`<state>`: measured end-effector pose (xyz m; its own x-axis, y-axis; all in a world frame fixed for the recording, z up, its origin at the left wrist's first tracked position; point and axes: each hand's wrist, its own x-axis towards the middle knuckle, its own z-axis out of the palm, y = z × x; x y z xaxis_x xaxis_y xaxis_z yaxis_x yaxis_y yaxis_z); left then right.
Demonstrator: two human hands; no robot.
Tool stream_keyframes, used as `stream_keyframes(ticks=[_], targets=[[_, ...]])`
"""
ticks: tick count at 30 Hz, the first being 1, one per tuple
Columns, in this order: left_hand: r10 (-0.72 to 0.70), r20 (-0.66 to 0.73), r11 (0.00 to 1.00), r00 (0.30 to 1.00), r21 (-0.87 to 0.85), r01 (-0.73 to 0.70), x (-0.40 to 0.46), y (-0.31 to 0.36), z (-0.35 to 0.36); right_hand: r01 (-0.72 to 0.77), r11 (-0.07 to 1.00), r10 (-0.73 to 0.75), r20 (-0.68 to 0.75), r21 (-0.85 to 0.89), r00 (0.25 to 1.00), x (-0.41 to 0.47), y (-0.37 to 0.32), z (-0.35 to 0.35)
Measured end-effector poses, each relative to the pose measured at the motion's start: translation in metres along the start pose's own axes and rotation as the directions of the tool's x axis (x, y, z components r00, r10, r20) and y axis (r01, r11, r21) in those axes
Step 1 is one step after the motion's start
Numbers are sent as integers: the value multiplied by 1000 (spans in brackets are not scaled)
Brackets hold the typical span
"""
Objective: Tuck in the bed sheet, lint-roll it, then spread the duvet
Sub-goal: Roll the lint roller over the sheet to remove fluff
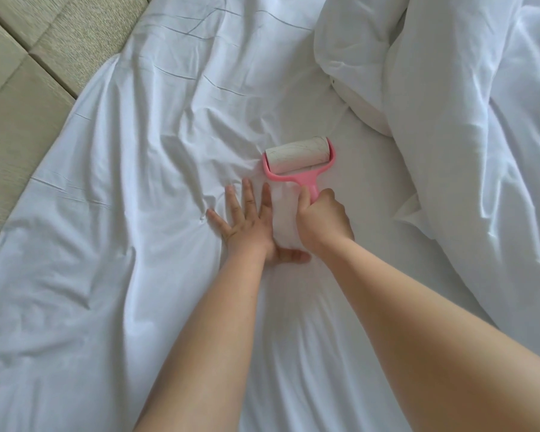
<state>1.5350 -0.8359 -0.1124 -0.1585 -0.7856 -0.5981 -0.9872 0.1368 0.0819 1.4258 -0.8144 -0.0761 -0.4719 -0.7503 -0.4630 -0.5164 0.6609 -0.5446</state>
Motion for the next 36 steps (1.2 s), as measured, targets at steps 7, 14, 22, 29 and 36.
stream_keyframes(ticks=[7, 14, 22, 29, 36], targets=[[-11, -75, 1000, 997, 26, 13, -7, 3, 0, -2, 1000, 2, 11, 20, 1000, -21, 13, -5], [-37, -155, 998, 987, 38, 43, -28, 7, 7, -8, 999, 8, 13, 35, 1000, -66, 40, -11], [-59, -78, 998, 995, 0, 59, -72, 16, 21, 55, 997, -59, -74, -62, 996, -117, 71, -41], [-40, -60, 999, 997, 12, 41, -79, 26, 21, -62, 998, 61, -74, -21, 995, -116, 97, -53], [-2, -78, 999, 997, 43, 5, -62, 36, 23, -116, 993, 114, 72, 34, 991, -80, 90, -52]])
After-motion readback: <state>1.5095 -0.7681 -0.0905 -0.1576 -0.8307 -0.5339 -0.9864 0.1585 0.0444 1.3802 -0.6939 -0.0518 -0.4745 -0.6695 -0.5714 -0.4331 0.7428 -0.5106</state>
